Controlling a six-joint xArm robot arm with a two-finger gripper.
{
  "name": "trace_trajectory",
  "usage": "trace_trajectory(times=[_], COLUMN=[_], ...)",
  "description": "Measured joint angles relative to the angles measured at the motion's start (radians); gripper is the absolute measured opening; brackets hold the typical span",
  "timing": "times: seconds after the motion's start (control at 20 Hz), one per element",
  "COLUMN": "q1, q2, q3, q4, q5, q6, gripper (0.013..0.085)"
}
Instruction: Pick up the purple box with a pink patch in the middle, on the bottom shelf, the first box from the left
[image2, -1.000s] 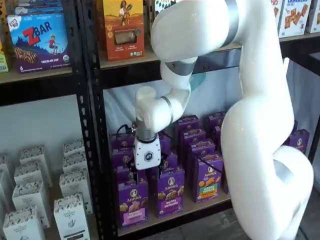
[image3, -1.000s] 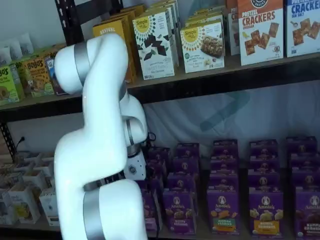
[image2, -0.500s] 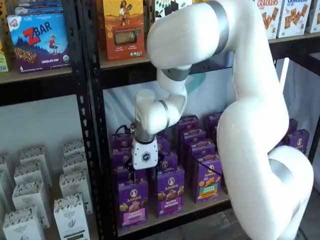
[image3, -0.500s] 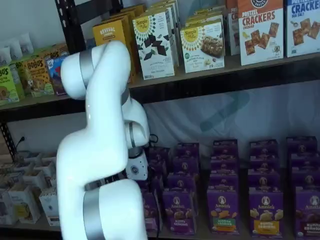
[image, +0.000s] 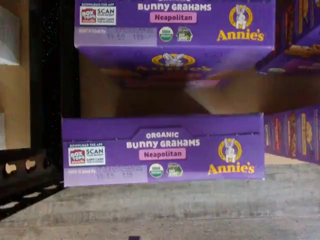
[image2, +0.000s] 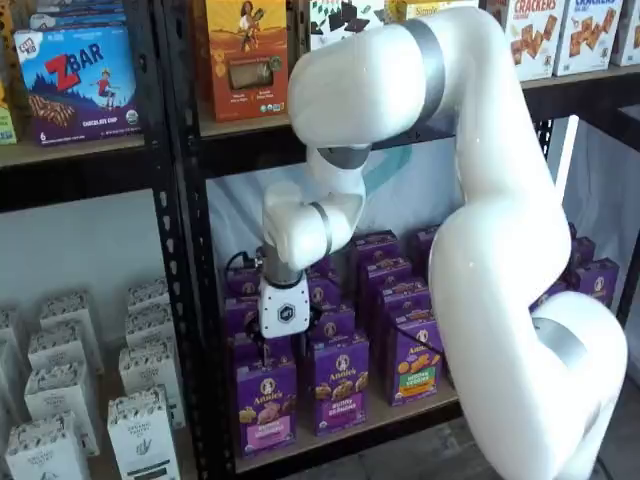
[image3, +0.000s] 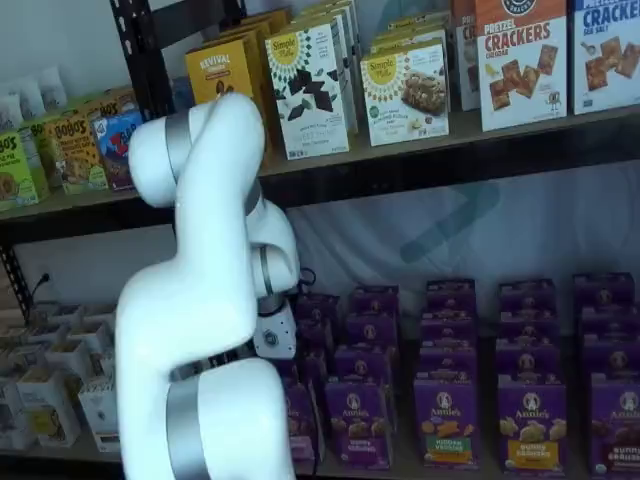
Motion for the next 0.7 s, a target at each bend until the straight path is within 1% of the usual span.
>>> trace_trajectory(times=[0.2, 0.5, 0.7], q1=[0.000, -0.003, -0.010], q2=[0.016, 0.022, 0.019], q3=[-0.023, -0.035, -0.034], q4=[-0.045, -0.063, -0.065], q5=[0.009, 0.013, 0.015], q6=[0.040, 0.053, 0.049], gripper=[0.0850, 0.0850, 0.0850])
